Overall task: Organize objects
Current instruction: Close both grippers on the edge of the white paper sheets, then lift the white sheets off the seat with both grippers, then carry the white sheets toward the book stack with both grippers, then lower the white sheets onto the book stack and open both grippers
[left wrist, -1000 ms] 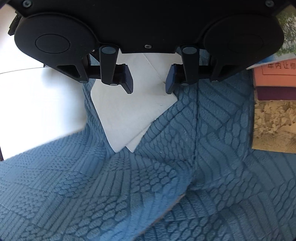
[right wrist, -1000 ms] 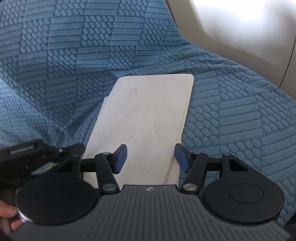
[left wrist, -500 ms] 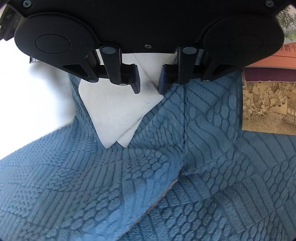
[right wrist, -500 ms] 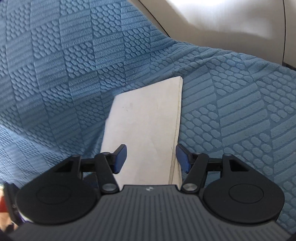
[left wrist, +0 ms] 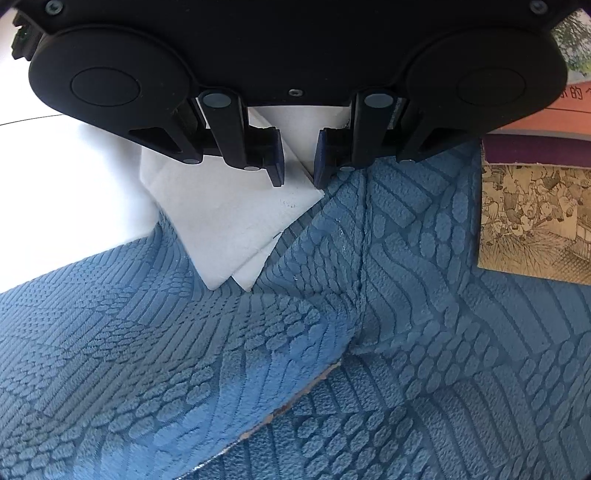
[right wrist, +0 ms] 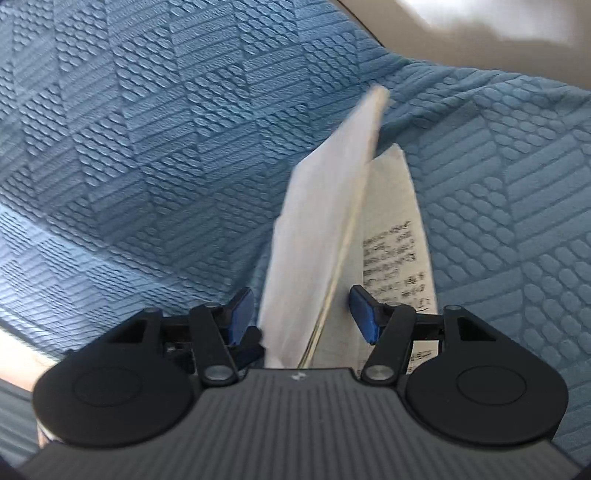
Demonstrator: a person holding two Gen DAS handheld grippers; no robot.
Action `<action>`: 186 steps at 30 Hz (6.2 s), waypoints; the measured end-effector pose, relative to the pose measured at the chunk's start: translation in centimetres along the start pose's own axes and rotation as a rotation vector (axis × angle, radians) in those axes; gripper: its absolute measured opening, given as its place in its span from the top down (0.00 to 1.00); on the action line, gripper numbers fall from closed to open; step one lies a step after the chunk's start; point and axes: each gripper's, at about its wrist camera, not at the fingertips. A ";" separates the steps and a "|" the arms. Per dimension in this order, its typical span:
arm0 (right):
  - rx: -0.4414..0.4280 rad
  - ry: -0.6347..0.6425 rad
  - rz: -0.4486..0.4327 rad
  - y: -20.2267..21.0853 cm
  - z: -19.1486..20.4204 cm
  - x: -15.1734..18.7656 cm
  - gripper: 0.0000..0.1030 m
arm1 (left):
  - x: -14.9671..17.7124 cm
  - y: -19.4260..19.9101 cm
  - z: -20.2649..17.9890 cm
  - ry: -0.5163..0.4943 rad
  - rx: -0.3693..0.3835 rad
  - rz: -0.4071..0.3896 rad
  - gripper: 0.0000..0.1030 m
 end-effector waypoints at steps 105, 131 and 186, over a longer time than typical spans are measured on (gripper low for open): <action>-0.183 -0.461 0.169 1.7 -2.1 3.7 0.20 | 2.6 4.6 -4.6 -0.036 0.182 -0.037 0.99; -0.109 -0.393 -0.094 4.2 -4.0 0.3 0.90 | 3.1 9.5 -4.5 -0.017 0.230 -0.044 0.98; -0.376 0.149 0.357 15.9 17.6 4.1 0.89 | 9.0 41.2 0.4 0.085 0.082 -0.402 0.95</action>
Point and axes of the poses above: each gripper's, at about its wrist camera, not at the fingertips, and y roughly against the way its jaws point, z to its left, x to its underside, and after that the axes turned 15 degrees about -z, right-handed
